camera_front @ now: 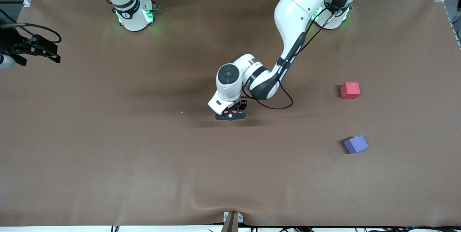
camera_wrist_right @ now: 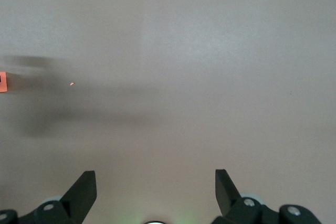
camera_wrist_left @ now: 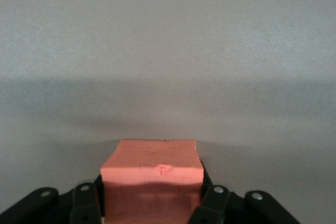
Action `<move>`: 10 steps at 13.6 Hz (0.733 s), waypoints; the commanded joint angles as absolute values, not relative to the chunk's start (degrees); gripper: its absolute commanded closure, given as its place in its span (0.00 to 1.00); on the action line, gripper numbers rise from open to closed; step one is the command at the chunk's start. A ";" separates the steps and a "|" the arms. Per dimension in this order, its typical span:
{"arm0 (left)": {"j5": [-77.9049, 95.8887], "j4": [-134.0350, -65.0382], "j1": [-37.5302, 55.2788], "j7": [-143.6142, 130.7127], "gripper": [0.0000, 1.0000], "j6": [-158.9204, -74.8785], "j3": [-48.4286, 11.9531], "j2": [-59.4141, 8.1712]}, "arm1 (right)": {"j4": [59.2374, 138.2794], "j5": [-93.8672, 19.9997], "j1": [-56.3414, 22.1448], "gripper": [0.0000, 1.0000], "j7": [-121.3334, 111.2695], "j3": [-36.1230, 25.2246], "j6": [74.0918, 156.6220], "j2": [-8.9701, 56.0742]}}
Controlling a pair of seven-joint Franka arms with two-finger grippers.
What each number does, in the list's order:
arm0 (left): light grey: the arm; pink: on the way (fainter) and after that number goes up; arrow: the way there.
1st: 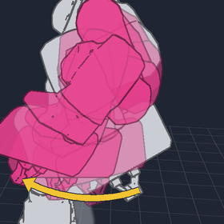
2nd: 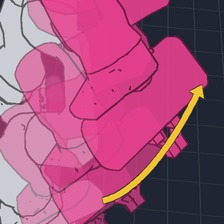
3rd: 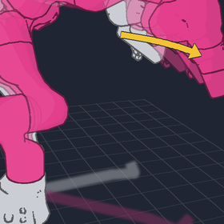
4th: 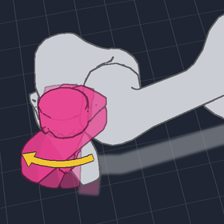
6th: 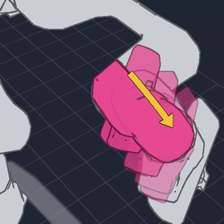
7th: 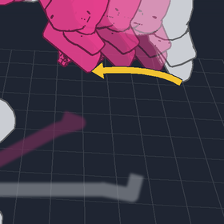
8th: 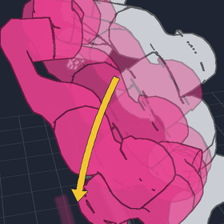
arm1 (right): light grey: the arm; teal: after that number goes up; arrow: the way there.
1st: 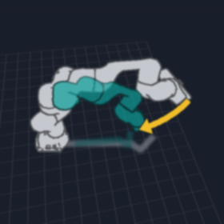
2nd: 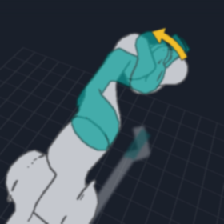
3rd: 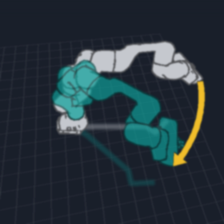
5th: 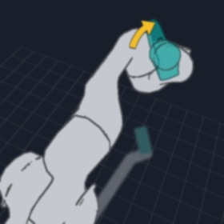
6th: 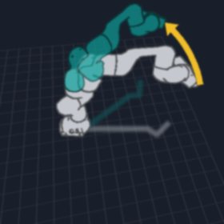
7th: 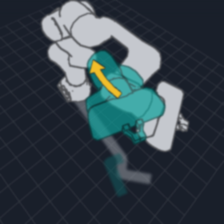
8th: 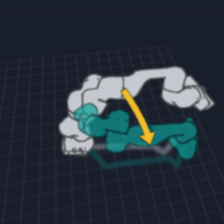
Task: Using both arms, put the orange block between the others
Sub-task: 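Grasp and lift the orange cube with the left gripper, then carry the orange cube toward the pink and purple cubes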
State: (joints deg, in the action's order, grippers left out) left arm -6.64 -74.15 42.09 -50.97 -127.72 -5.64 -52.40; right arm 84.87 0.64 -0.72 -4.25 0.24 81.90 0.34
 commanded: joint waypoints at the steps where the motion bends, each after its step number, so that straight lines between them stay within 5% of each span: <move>1: -9.22 -73.65 41.84 -51.24 1.00 -124.46 -2.91 -50.11 | 84.11 -0.35 -0.18 0.00 -3.60 0.79 81.04 0.44; 10: -8.88 -80.75 24.98 -34.22 1.00 -110.48 -2.64 -32.28 | 84.37 -0.35 -0.35 0.00 -4.04 0.70 81.04 0.70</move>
